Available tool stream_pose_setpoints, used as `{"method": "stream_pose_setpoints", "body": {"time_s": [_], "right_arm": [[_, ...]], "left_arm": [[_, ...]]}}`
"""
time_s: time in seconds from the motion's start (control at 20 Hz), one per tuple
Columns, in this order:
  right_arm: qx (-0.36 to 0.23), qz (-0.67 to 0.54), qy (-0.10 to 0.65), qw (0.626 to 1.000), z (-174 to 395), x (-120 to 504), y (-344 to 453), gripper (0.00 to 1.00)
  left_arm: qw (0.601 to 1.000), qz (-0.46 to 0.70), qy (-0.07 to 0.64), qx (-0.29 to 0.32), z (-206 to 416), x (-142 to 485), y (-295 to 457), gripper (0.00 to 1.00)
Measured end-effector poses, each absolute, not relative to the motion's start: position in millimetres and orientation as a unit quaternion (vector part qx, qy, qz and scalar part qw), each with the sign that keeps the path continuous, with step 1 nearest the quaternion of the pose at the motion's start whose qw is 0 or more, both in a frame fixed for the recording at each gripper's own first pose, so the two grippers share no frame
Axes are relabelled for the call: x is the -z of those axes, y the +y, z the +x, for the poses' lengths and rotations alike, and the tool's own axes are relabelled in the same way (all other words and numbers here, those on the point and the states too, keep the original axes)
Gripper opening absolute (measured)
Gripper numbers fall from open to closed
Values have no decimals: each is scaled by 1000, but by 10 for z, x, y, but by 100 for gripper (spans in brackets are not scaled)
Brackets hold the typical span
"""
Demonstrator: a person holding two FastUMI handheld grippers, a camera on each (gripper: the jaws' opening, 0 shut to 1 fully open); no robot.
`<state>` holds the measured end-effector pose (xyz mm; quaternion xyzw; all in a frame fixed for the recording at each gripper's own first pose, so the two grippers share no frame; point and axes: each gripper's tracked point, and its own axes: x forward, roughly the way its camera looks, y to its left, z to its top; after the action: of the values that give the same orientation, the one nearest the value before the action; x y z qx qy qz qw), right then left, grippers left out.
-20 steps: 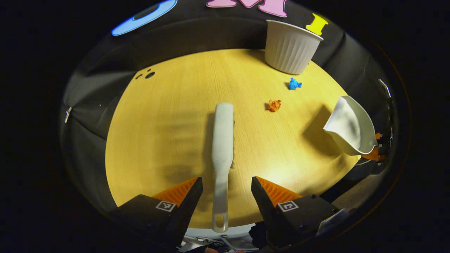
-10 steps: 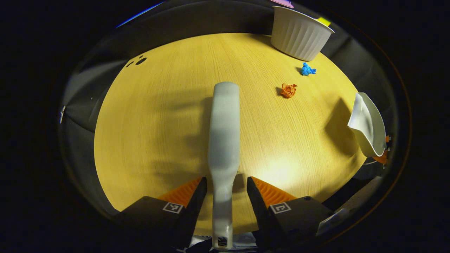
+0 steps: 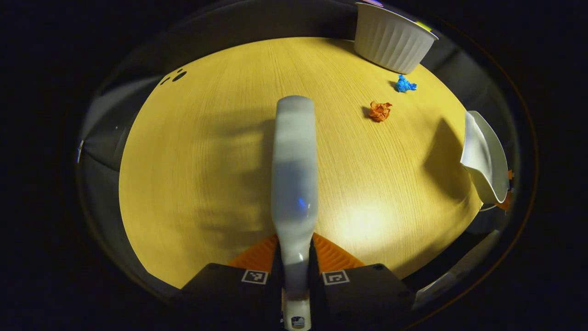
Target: Pick up the small broom and dustpan from the desktop, sweep the trash into the dustpan with the broom, and then empty the trash into the garbage bin.
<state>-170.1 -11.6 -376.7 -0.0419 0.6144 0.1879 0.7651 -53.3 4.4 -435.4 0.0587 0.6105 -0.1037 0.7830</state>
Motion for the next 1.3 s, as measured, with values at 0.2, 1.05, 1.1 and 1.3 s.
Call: {"method": "stream_pose_setpoints", "body": {"time_s": [0.2,1.05,1.1,1.3], "right_arm": [[-226,-84,636,733,-1635,3805,-224,35],[-312,-159,645,679,-851,4230,-370,39],[-314,-159,643,680,-838,4234,-369,35],[-320,-153,636,685,-806,4228,-370,35]], "left_arm": [[810,78,571,112,-231,4125,7,24],[803,154,533,218,1071,4303,-1165,25],[800,155,533,228,1066,4304,-1251,25],[789,152,526,279,1015,4221,-1658,25]]}}
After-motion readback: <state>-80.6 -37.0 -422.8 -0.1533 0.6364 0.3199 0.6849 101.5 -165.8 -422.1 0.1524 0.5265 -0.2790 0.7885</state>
